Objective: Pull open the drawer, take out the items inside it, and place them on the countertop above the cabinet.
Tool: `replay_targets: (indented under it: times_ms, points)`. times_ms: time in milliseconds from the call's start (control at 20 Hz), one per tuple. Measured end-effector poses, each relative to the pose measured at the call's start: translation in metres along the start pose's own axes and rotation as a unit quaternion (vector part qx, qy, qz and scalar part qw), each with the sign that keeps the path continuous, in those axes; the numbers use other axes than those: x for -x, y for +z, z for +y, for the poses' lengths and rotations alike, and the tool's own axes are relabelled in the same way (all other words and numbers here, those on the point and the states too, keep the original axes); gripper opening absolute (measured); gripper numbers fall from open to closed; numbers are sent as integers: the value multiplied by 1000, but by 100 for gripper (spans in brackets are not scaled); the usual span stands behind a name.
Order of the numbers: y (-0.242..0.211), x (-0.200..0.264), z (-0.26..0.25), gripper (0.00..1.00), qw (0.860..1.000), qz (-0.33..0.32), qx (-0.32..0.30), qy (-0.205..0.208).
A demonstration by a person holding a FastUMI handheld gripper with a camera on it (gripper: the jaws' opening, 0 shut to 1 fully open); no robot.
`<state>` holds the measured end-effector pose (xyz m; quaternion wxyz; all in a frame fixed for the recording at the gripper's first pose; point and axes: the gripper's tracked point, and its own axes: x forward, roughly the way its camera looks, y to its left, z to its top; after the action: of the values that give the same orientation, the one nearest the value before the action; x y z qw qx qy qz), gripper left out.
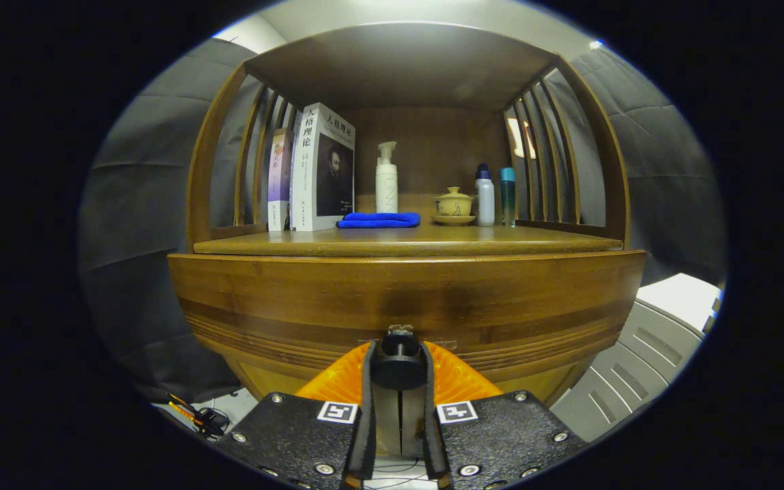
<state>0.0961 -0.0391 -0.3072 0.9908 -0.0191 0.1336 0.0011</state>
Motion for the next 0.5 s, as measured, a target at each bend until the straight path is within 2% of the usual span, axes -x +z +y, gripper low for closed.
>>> replay_targets:
  times_ms: [500]
  points:
    - [-13,57,4,29,1000,8,11,1]
